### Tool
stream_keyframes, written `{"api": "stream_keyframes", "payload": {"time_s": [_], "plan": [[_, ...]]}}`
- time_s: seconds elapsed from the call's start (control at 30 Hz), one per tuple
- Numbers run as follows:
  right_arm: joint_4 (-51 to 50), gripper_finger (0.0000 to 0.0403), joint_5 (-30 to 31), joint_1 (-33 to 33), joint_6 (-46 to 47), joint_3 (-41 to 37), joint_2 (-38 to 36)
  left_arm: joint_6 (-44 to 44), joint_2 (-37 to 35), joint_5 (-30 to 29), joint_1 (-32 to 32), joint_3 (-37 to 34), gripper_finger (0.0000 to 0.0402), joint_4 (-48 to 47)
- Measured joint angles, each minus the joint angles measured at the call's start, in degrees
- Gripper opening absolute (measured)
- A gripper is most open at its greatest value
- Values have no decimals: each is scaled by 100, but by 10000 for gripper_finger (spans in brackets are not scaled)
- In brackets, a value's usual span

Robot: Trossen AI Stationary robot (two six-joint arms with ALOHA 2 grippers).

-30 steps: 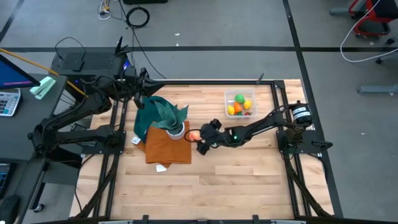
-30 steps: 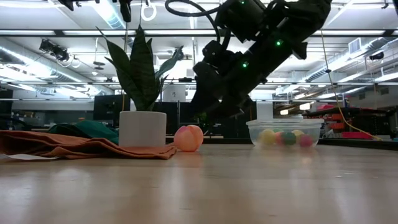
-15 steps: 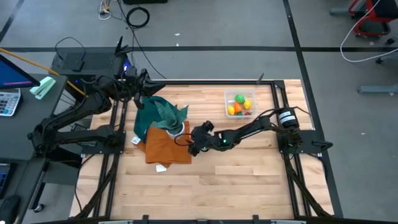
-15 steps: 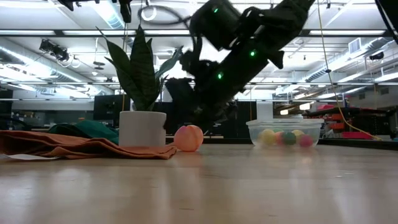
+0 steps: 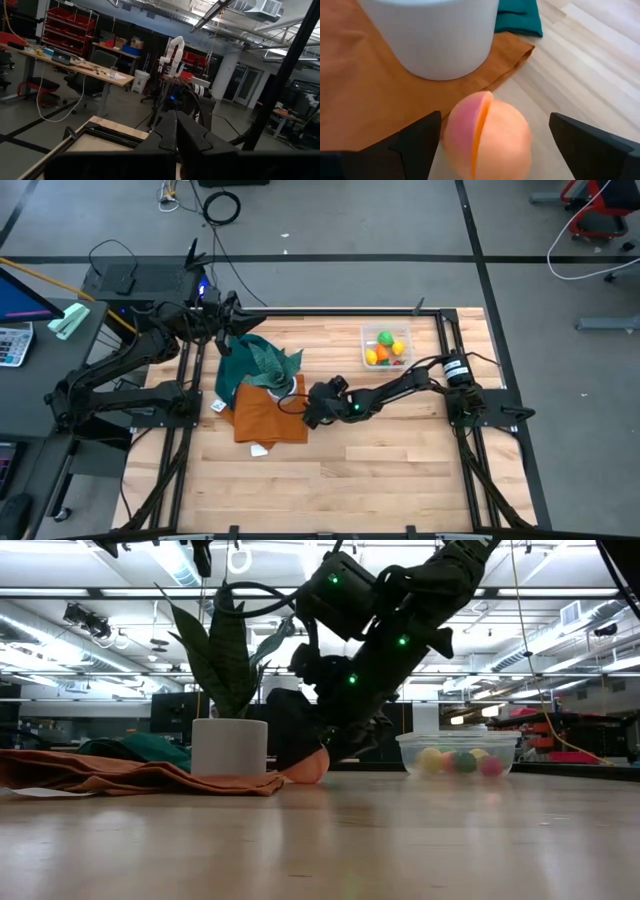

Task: Pick and placing Produce into tupperware
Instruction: Put the peach into the transparent bin

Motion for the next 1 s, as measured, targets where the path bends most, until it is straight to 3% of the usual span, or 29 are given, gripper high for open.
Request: {"api": "stream_keyframes", "payload": {"time_s": [0.33, 0.63, 1.0], "plan": [[-49, 260, -140, 0, 111, 0, -2, -2, 0, 0, 0, 0, 26, 0], [-186, 185, -157, 0, -140, 0, -160, 0, 0, 0, 0, 0, 9, 0], [-1540, 189, 153, -166, -343, 0, -988, 14, 0, -2, -2, 0, 23, 4]]}}
